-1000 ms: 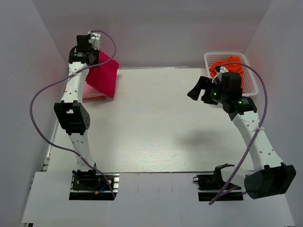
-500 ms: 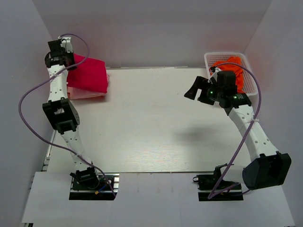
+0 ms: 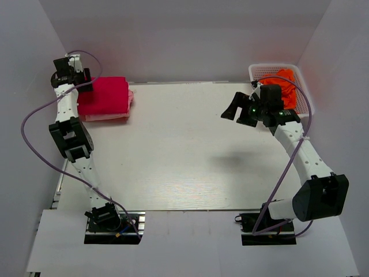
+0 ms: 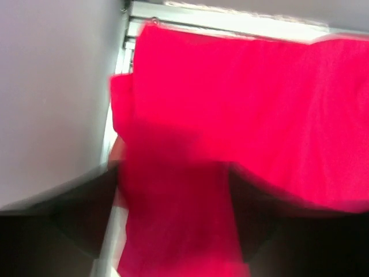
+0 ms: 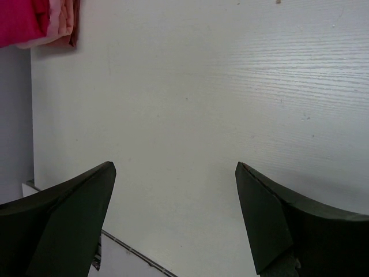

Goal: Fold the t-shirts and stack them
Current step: Put the neatly folded tshirt into the corner of the board with the left arm

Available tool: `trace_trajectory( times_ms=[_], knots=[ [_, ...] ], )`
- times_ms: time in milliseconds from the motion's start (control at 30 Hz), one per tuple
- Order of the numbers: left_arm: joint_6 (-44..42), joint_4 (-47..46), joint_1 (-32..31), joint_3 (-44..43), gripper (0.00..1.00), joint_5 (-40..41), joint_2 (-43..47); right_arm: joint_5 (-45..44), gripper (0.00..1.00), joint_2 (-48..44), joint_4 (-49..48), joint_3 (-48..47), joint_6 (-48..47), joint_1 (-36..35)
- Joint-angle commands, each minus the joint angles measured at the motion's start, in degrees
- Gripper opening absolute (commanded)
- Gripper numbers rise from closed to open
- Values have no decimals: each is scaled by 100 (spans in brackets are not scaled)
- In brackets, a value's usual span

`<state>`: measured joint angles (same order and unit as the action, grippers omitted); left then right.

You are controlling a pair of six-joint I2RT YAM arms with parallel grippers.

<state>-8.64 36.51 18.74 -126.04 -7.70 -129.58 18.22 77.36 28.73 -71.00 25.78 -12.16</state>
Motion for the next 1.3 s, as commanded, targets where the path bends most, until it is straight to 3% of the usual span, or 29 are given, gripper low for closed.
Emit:
trace_trajectory(
  times_ms=[0,33,333,533,633,733,833,933,1100,1267],
  knots=[
    [266,-259,24,-113,95,469,152,208,90,42,-210,-300,41,12],
    [371,-259,24,-175,100,559,152,208,90,51,-201,-291,50,12],
    [925,14,-98,-175,100,788,775,366,90,-54,-227,-196,-64,-14],
    [1567,374,-292,237,100,-54,1547,103,90,-519,-333,227,-170,12],
    [2067,323,-651,1069,100,-187,2388,-107,90,-844,-350,552,-187,4],
    [2524,-169,-1222,2738,100,3,3357,-222,90,-1196,-377,947,-196,12],
    [3157,-660,-1925,5001,100,76,4710,-397,90,-1574,-368,1517,-301,3],
    [3605,-725,-2707,6384,100,76,5790,-608,90,-1934,-289,1939,-249,4],
    [3914,30,-3570,7321,100,908,6672,-854,90,-2689,-333,2800,-39,12],
    [3862,242,-3755,7181,100,1324,7096,-820,90,-3130,-579,3276,251,4]
  ],
)
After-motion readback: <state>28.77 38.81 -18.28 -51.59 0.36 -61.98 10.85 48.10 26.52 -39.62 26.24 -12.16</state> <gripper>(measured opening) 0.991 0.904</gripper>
